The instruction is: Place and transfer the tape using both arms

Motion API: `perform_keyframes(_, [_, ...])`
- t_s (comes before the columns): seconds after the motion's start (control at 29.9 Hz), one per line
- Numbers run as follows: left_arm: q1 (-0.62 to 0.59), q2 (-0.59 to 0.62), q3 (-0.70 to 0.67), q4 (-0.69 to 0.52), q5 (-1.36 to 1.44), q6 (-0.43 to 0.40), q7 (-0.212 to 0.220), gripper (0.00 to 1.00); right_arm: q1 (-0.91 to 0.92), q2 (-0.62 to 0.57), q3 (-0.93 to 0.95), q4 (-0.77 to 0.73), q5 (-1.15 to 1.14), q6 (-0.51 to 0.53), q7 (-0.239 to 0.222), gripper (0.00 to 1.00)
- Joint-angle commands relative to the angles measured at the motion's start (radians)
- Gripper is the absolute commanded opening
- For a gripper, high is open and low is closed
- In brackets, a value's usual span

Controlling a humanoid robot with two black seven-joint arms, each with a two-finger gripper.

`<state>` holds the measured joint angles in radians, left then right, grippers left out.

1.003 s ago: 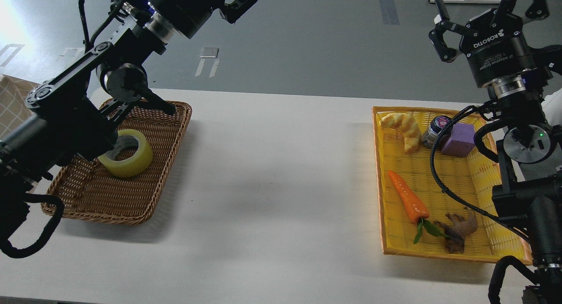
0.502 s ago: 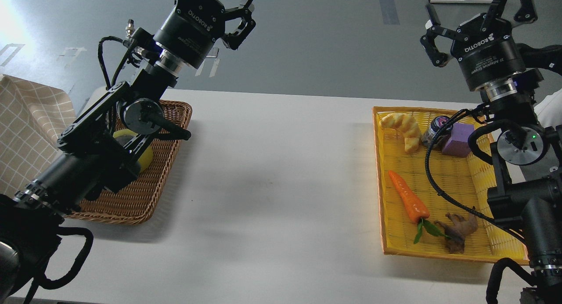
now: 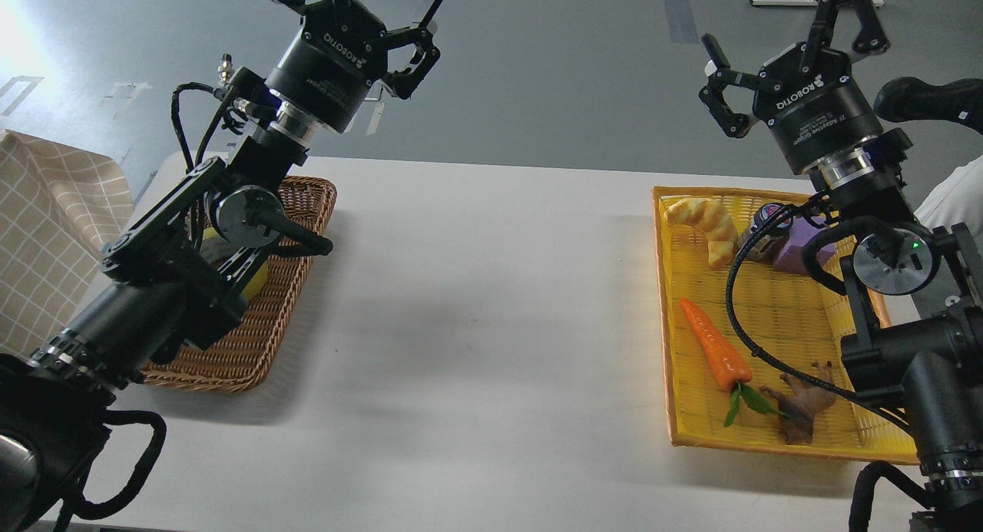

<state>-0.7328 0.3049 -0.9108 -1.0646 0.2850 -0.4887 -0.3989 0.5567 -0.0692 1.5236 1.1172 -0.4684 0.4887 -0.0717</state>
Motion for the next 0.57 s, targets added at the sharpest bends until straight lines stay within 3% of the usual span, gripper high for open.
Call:
perform_keyframes(0.0, [0.009, -0.001, 0.0, 0.0, 0.0, 0.0, 0.0, 0.98, -0.006, 0.0, 0.0, 0.007, 0.001, 0.0, 0.001, 1.0])
perform_keyframes(0.54, [0.035, -0.024, 0.0, 0.005, 0.002, 0.0, 0.0, 0.98, -0.007, 0.014, 0.038, 0.024, 0.002, 0.0, 0.013, 1.0])
